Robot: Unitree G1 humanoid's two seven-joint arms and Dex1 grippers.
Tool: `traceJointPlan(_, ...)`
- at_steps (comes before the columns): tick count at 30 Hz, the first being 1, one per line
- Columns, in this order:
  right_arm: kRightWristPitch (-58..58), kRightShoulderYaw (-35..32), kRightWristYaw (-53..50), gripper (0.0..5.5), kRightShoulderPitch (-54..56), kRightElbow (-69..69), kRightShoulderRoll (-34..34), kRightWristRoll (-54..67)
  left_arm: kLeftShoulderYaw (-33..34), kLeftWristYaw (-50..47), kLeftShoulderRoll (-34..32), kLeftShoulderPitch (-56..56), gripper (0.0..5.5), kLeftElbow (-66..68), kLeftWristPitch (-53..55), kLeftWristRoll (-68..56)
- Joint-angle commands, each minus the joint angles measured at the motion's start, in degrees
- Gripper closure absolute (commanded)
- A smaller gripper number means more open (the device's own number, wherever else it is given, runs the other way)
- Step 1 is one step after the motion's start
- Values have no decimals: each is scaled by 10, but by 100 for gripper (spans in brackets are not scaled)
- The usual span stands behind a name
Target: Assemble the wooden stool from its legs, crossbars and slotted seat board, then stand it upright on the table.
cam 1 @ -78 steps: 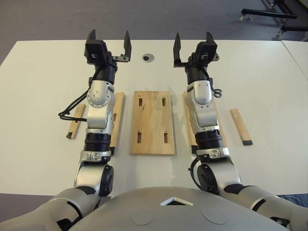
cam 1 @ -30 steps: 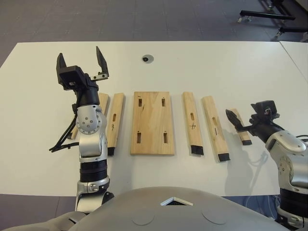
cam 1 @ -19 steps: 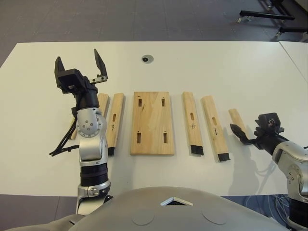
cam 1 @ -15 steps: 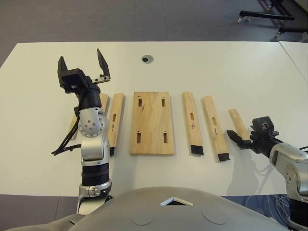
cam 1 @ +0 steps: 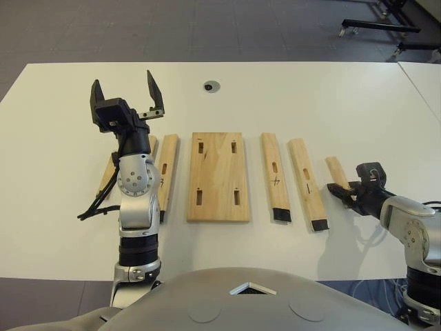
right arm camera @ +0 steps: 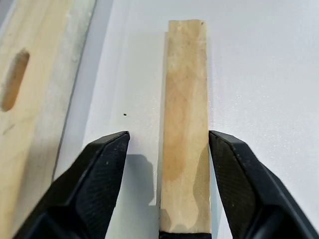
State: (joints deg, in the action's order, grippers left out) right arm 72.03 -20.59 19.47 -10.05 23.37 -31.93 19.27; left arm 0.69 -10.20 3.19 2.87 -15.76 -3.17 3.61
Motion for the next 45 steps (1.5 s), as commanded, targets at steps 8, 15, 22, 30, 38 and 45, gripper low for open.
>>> traceJointPlan(8, 17, -24, -14, 422, -196, 64, 49, -10, -7, 1, 5, 20, 10, -10, 16, 3)
traceJointPlan(15, -110, 11, -11, 422, -179, 73, 75, -15, -2, 2, 3, 30, 10, 10, 7, -2)
traceJointPlan(22, -263, 60, -82, 422, 208, -167, 143, -48, 12, 25, -15, 57, 10, 33, 9, -17)
traceJointPlan(30, -446, 56, -136, 422, 345, -260, 199, -58, 18, 76, -45, 107, 10, 78, 12, -43)
traceJointPlan(38, -640, 227, -34, 422, 328, -240, 260, -107, 61, 145, -40, 162, 10, 117, 92, -186)
traceJointPlan(45, -770, 307, -17, 422, 323, -280, 291, -165, 23, 307, -84, 180, 10, 102, 235, -310)
